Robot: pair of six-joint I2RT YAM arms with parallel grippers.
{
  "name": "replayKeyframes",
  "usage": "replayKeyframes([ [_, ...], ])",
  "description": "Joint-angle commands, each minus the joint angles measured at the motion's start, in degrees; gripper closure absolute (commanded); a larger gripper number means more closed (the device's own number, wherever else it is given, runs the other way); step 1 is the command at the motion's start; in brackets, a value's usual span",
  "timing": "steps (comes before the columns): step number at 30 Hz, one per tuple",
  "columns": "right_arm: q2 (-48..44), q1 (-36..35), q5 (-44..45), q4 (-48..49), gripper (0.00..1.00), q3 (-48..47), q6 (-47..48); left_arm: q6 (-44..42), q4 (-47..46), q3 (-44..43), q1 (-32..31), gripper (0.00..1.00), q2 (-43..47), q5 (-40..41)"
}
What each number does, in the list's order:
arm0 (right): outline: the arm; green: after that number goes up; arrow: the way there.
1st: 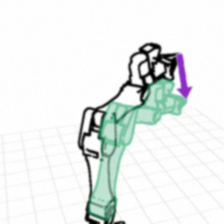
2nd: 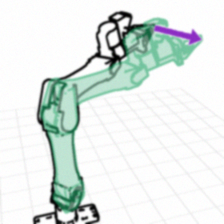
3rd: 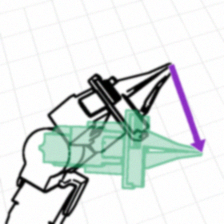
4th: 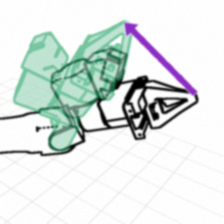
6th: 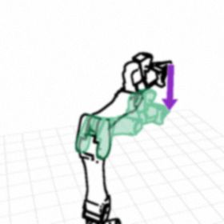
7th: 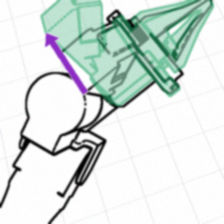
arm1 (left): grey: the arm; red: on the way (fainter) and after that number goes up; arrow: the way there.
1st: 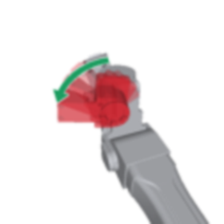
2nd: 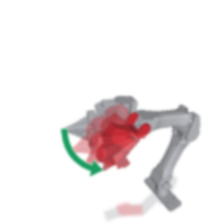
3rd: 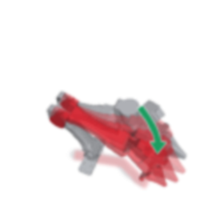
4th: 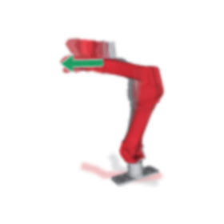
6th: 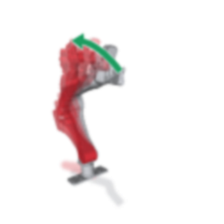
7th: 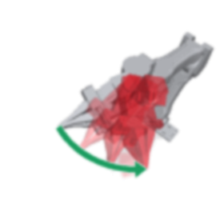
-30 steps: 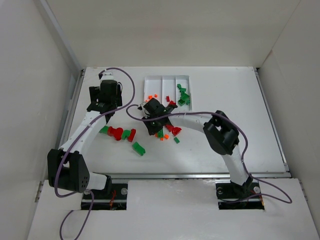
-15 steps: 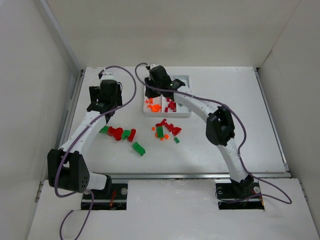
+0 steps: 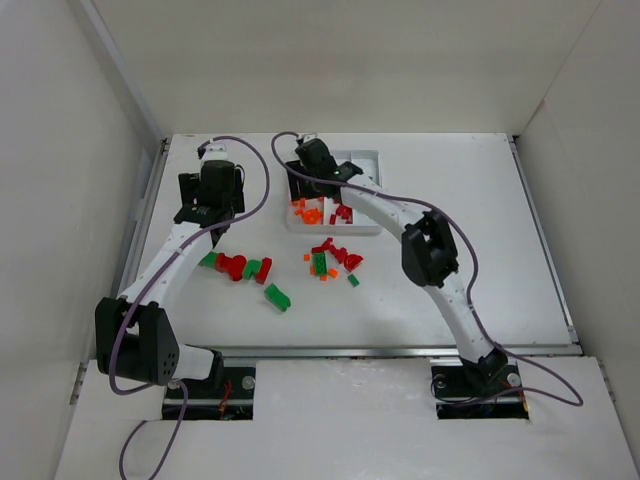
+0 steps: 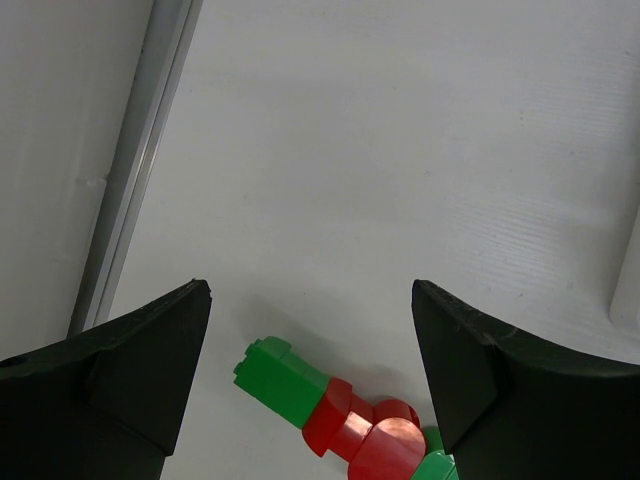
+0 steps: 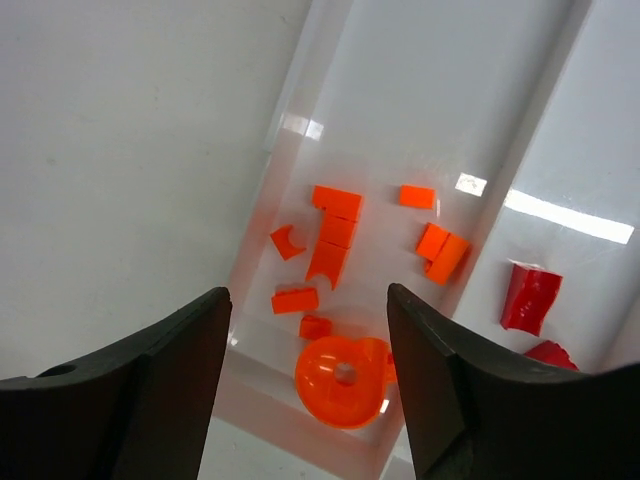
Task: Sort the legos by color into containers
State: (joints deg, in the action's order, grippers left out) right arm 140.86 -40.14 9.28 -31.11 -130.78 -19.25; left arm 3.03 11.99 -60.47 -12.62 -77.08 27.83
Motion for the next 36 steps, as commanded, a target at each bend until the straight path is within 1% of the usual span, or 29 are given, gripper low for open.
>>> replayKeyframes([
  [1, -7.58, -0.29, 0.57, 1.84, 0.3, 2.51, 1.75, -0.13, -1.53, 0.35, 0.23, 0.21, 1.14, 0.11],
  [3, -11.29, -1.07, 0.04, 4.03, 0.3, 7.97, 3.15, -0.65, -1.53, 0.35, 0.23, 0.21, 1.14, 0.11],
  [4, -14.87, -1.6, 0.04, 4.74, 0.3, 13.83, 4.03, -0.65, -1.53, 0.35, 0.23, 0.21, 1.14, 0.11],
  [5, -16.39, -2.13, 0.04, 5.27, 0.3, 16.41, 6.13, -0.65, -1.53, 0.35, 0.23, 0.21, 1.14, 0.11],
  [6, -17.62, -2.66, 0.04, 5.27, 0.32, 18.78, 7.19, -0.65, -1.53, 0.35, 0.23, 0.21, 1.14, 0.11],
  [8, -19.12, -4.5, -2.85, 4.75, 0.35, 23.0, 9.39, -0.65, -1.53, 0.35, 0.23, 0.21, 1.14, 0.11],
  [10, -18.43, -6.43, -5.83, 1.43, 0.45, 23.55, 11.33, -0.65, -1.53, 0.35, 0.23, 0.21, 1.14, 0.11],
  [12, -16.59, -7.75, -5.85, -0.08, 0.54, 24.16, 12.03, -0.65, -1.53, 0.35, 0.23, 0.21, 1.14, -0.41],
  [13, -16.06, -8.37, -5.85, -0.09, 0.56, 24.17, 12.04, -0.65, -1.53, 0.35, 0.23, 0.21, 1.14, -0.41],
  [20, -13.42, -9.61, -4.36, -1.14, 0.56, 24.17, 11.51, -0.65, -1.53, 0.35, 0.23, 0.21, 1.67, -0.41],
  [25, -10.87, -9.61, -3.13, -4.47, 0.54, 24.17, 11.51, -0.65, -1.53, 0.35, -0.3, 0.21, 1.67, -0.41],
  [30, -10.25, -9.61, -2.07, -5.1, 0.54, 27.85, 10.46, -0.65, -1.53, 0.35, -0.3, 0.21, 2.2, -0.41],
  [31, -11.03, -9.61, -2.07, -5.1, 0.53, 28.47, 10.46, -0.65, -1.53, 0.35, -0.3, 0.21, 2.2, -0.41],
  [33, -11.57, -9.61, -2.07, -4.58, 0.53, 30.23, 10.46, -0.65, -1.53, 0.35, -0.3, 0.21, 2.2, -0.41],
  [36, -12.1, -10.13, -3.3, -4.57, 0.53, 31.28, 9.93, -0.65, -1.53, 0.35, -0.3, 0.21, 2.2, -0.41],
])
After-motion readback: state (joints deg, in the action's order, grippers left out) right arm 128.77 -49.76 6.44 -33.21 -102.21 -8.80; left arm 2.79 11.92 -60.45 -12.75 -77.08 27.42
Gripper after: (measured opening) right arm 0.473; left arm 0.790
